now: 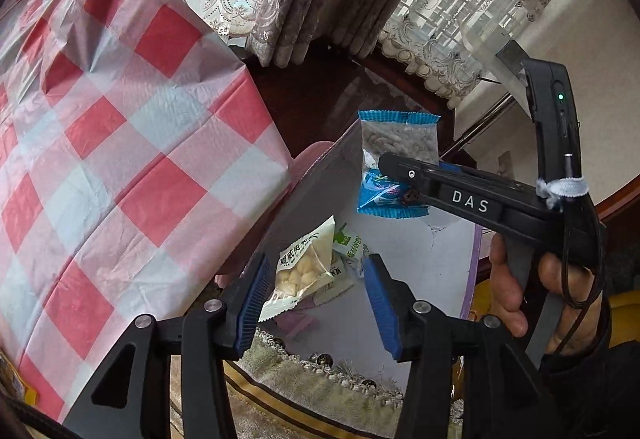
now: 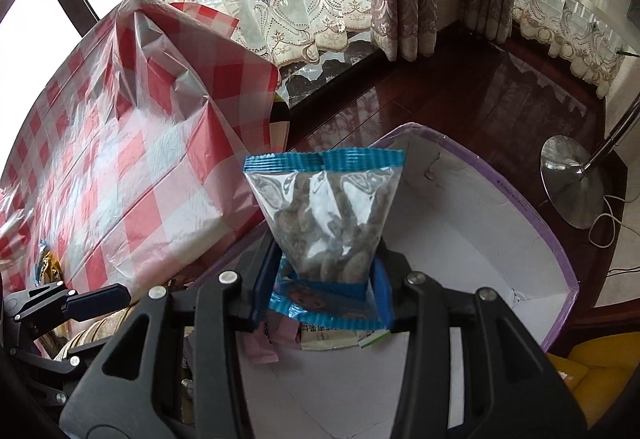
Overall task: Organize snacks
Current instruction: 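Move both open tools back toward the snack pile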
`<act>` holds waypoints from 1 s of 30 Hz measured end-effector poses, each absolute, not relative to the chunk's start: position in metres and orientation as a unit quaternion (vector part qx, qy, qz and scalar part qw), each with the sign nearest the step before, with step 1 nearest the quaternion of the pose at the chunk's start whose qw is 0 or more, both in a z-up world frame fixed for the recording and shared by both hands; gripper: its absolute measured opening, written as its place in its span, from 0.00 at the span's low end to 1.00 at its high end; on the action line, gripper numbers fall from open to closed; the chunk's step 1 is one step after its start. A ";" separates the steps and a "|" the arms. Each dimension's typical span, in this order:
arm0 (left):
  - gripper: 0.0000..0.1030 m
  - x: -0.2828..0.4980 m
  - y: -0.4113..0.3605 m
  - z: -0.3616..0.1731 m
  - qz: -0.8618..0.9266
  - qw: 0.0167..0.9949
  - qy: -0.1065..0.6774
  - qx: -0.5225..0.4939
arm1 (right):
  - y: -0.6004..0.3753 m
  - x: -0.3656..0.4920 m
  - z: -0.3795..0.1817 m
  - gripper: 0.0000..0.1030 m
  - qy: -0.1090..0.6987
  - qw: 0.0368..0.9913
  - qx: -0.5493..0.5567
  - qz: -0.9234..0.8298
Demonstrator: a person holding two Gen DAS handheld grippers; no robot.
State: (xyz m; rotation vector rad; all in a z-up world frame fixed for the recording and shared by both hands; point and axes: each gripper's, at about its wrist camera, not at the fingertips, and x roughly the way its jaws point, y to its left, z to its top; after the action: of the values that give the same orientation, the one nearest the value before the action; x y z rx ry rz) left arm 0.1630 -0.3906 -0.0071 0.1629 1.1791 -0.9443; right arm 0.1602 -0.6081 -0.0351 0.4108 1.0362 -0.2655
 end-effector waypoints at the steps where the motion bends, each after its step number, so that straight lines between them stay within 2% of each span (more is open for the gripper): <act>1: 0.56 0.163 -0.389 -0.006 -0.426 0.727 0.534 0.071 | -0.608 0.159 -0.036 0.47 0.492 0.840 0.191 -0.126; 2: 0.56 0.164 -0.387 -0.005 -0.424 0.729 0.533 0.069 | -0.607 0.160 -0.036 0.48 0.494 0.839 0.187 -0.128; 7: 0.57 0.163 -0.381 0.004 -0.407 0.750 0.516 0.074 | -0.598 0.160 -0.023 0.69 0.476 0.854 0.154 -0.145; 14: 0.65 0.164 -0.359 0.030 -0.318 0.828 0.455 0.081 | -0.579 0.165 -0.003 0.77 0.457 0.867 0.104 -0.172; 17: 0.69 0.160 -0.342 0.044 -0.294 0.863 0.404 0.078 | -0.566 0.165 0.008 0.80 0.442 0.875 0.080 -0.180; 19: 0.74 0.157 -0.334 0.051 -0.279 0.881 0.370 0.092 | -0.555 0.165 0.015 0.85 0.428 0.883 0.051 -0.186; 24: 0.74 0.156 -0.315 0.065 -0.249 0.903 0.331 0.114 | -0.528 0.171 0.026 0.86 0.409 0.898 0.007 -0.163; 30: 0.74 0.150 -0.276 0.070 -0.271 0.899 0.337 0.069 | -0.508 0.173 0.029 0.86 0.420 0.901 0.055 -0.096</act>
State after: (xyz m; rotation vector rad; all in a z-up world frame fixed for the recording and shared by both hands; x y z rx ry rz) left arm 0.1499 -0.2761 0.0697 0.1436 0.6974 -0.5612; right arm 0.1732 -0.5082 0.0289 0.1143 0.8699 -0.1980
